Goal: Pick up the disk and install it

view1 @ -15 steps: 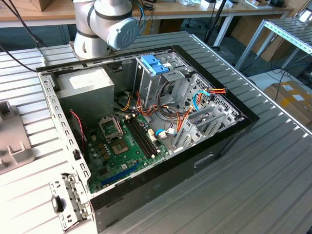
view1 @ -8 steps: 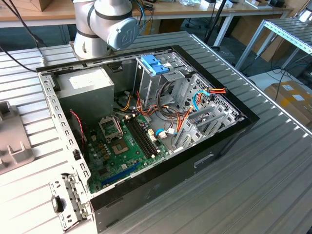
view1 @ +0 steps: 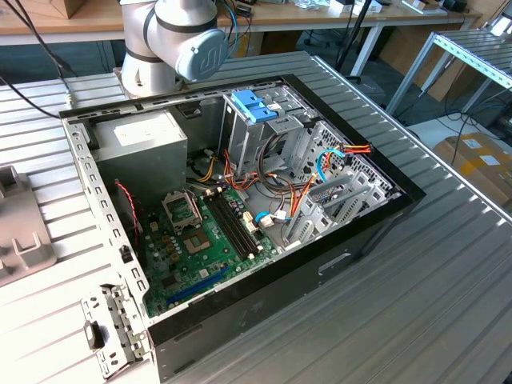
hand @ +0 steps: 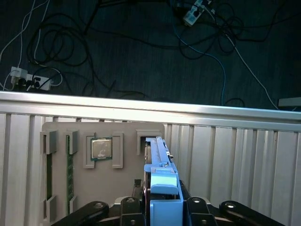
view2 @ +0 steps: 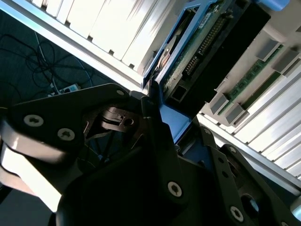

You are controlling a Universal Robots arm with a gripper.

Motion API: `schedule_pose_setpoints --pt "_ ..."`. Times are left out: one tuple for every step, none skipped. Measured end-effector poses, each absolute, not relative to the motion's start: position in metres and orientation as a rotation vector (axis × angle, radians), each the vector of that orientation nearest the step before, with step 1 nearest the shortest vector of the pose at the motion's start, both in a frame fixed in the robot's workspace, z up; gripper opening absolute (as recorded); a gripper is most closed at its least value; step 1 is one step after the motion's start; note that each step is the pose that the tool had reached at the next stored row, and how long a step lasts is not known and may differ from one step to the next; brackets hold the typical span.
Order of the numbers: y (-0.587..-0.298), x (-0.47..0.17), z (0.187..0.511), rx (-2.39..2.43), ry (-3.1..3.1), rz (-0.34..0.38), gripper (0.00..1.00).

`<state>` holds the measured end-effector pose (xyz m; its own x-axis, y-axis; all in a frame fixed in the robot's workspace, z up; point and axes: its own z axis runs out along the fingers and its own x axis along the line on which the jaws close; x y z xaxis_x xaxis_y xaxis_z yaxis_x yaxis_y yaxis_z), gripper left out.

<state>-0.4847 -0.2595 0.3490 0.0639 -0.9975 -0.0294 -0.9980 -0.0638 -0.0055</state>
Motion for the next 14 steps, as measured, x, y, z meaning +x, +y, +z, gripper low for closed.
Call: schedule_pose_setpoints --pt "-0.2595 -0.4846 0.3499 -2.274 2.133 0.028 0.37" --pt "-0.2595 -0.4847 0.3505 -2.274 2.133 0.028 0.37" --pt "-0.2595 -0.4847 0.3509 -2.274 2.133 0.028 0.37" --pt "-0.2595 -0.4847 0.3517 -2.274 2.133 0.028 0.37" --pt "-0.2595 -0.4847 0.3523 -2.274 2.133 0.028 0.37" --pt "-0.2595 -0.4847 0.3528 -2.274 2.133 0.028 0.37" --pt "-0.2594 -0.4847 0.3534 -2.274 2.133 0.028 0.37" --pt "-0.2594 -0.4847 0.3543 -2.274 2.133 0.028 0.37" --pt "-0.2595 -0.4847 0.3548 -2.274 2.133 0.028 0.37" --pt "-0.2594 -0.4847 0.3553 -2.274 2.133 0.028 0.37" --pt "-0.2595 -0.4847 0.3560 -2.274 2.133 0.028 0.37" --pt "-0.2595 -0.4847 0.3565 -2.274 2.133 0.028 0.37" --pt "-0.2595 -0.4847 0.3570 -2.274 2.133 0.028 0.37" --pt "-0.2594 -0.4847 0.3575 -2.274 2.133 0.028 0.37"
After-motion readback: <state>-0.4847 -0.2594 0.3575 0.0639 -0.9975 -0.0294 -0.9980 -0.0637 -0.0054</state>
